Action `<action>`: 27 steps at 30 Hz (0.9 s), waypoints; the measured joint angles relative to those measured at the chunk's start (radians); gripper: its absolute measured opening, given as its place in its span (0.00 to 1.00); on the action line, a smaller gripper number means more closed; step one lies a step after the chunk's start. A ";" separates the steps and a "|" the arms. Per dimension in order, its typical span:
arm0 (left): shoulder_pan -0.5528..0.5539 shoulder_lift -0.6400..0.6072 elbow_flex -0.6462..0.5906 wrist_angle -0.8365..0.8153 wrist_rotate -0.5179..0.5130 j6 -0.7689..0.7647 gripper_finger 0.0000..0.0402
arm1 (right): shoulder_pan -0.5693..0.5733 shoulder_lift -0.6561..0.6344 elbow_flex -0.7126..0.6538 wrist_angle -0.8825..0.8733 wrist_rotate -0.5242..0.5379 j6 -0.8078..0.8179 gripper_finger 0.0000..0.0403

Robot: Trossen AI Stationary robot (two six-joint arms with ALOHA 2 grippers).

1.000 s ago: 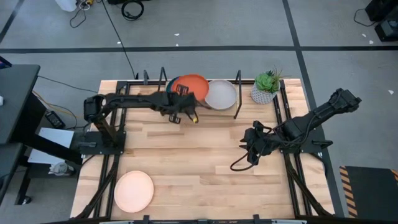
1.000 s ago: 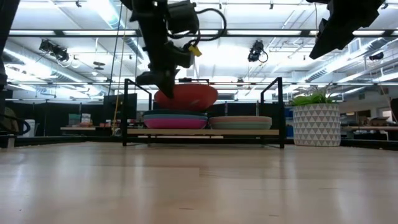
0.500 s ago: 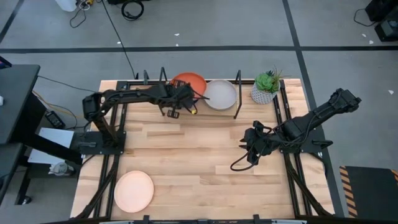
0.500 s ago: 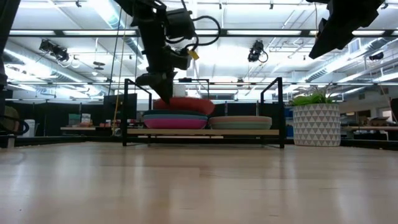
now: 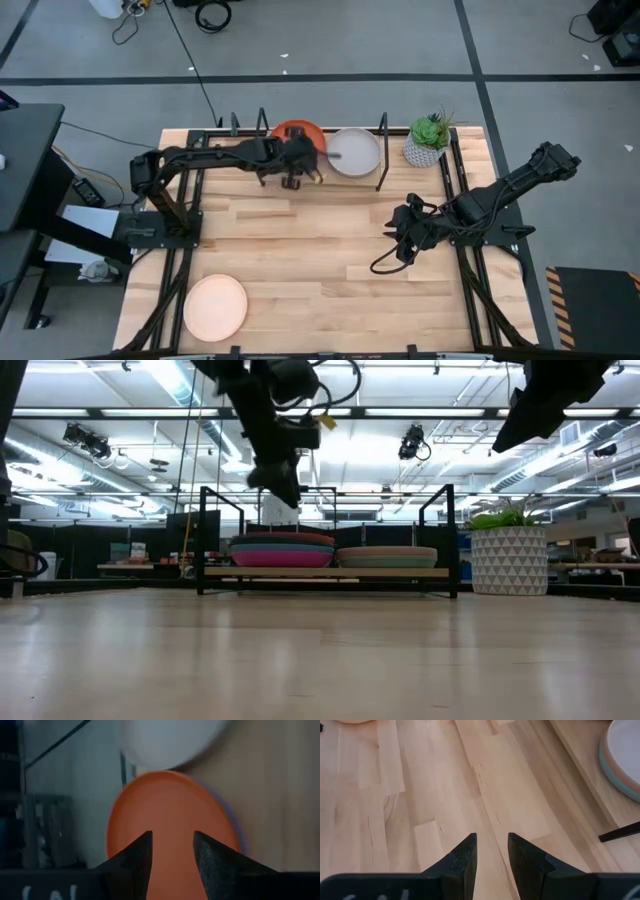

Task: Place and stack plates onto a shelf
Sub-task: Stack the light orange plate on top of the gray plate on the shelf

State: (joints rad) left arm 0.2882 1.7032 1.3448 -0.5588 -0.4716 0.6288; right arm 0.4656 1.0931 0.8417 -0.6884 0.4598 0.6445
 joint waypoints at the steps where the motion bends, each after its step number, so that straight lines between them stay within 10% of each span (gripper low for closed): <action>1: 0.016 0.004 -0.003 0.031 0.003 -0.021 0.37 | 0.000 0.000 0.000 0.000 0.002 0.000 0.29; 13: 0.094 0.041 -0.012 0.094 0.187 -0.122 0.35 | 0.003 0.000 -0.031 0.036 0.012 -0.029 0.29; 27: -0.253 -0.010 -0.009 -0.271 0.396 -0.485 0.35 | 0.003 0.000 -0.100 0.233 0.032 -0.289 0.29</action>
State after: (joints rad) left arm 0.0350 1.6936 1.3354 -0.8302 -0.0760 0.1442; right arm 0.4683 1.0932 0.7418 -0.4555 0.4921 0.3552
